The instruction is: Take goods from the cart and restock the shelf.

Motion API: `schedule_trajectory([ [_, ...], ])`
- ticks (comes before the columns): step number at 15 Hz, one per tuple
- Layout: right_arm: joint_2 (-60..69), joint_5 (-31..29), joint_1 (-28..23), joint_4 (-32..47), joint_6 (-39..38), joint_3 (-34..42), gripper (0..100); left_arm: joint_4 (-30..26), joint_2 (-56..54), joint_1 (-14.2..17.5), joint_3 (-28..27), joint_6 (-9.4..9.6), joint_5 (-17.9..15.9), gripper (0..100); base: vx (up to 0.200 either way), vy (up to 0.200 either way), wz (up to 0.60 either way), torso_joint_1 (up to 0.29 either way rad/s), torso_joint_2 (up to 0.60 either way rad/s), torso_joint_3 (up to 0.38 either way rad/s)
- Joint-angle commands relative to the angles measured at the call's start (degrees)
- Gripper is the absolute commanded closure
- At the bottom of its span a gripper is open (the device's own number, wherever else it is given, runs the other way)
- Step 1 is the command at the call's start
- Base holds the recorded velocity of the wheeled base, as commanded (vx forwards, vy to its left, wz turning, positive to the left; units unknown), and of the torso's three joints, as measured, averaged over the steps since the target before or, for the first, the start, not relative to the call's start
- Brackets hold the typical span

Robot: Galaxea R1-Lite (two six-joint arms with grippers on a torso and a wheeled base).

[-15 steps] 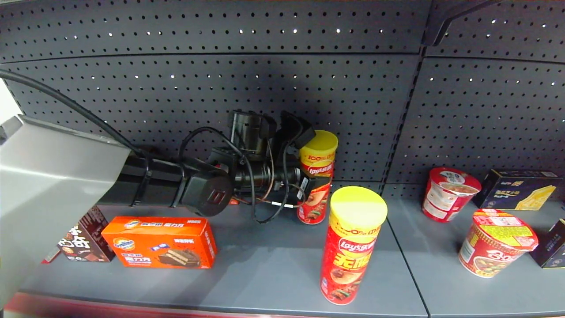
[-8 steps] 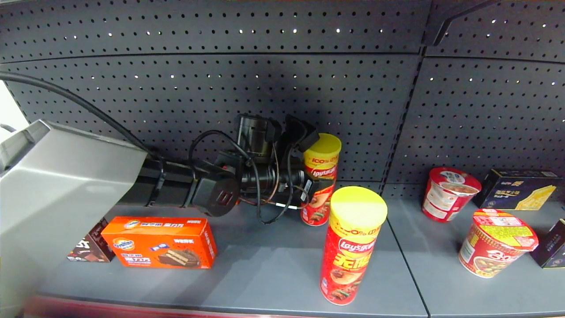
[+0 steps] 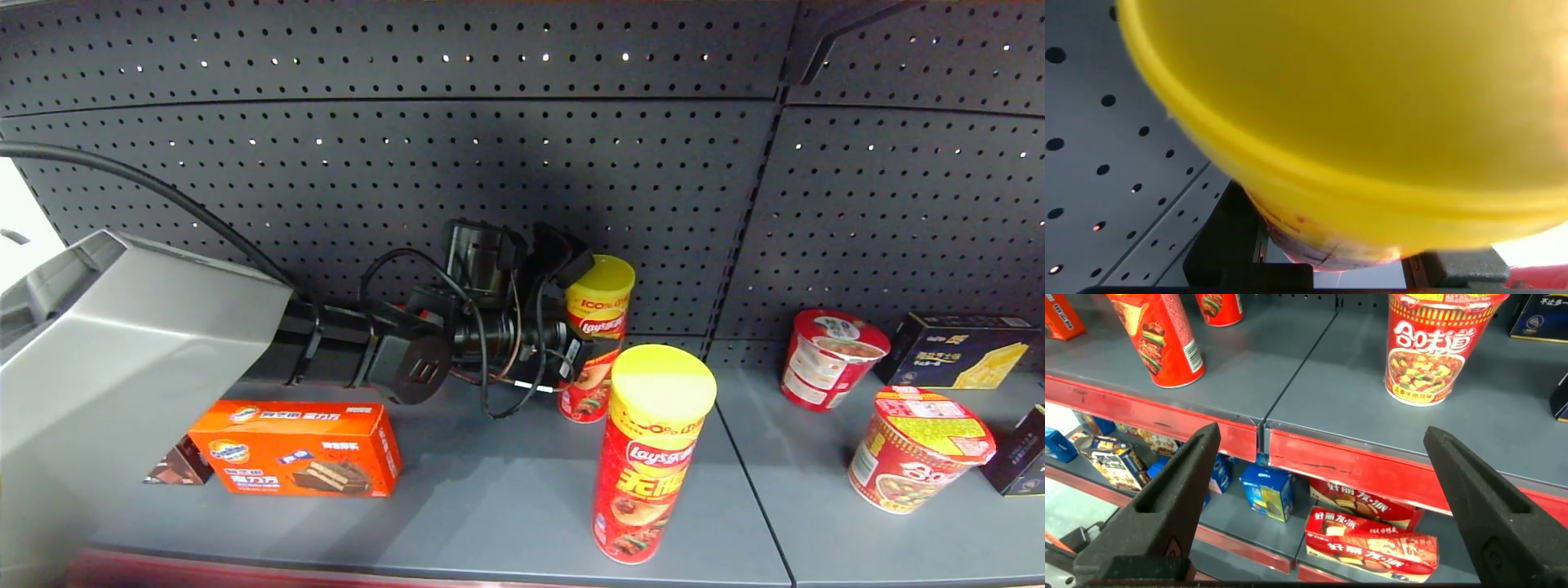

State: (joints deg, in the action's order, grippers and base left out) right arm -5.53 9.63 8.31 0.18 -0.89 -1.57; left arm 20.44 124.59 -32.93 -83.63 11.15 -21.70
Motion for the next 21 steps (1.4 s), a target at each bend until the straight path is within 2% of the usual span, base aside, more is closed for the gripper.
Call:
schedule_trajectory([
  [1, -0.09, 0.04, 0.04, -0.01, 0.01, -0.01, 0, -0.05, 0.39, -0.03, 0.04, 0.01, -0.01, 0, 0.0, 0.0, 0.0, 0.0, 0.0, 0.0],
  [12, -0.09, 0.04, 0.04, -0.01, 0.01, -0.01, 0, 0.83, -2.42, 1.11, 2.59, -0.08, 0.17, 0, 0.0, 0.0, 0.0, 0.0, 0.0, 0.0],
  [18, -0.09, 0.04, 0.04, -0.01, 0.01, -0.01, 0, 4.25, -9.63, 3.48, 11.65, 0.1, 0.08, 0, 0.0, 0.0, 0.0, 0.0, 0.0, 0.0],
  [21, -0.09, -0.05, 0.04, -0.01, 0.01, -0.01, 0, 7.24, -15.78, 5.24, 20.08, 0.18, -0.01, 0, 0.0, 0.0, 0.0, 0.0, 0.0, 0.0],
])
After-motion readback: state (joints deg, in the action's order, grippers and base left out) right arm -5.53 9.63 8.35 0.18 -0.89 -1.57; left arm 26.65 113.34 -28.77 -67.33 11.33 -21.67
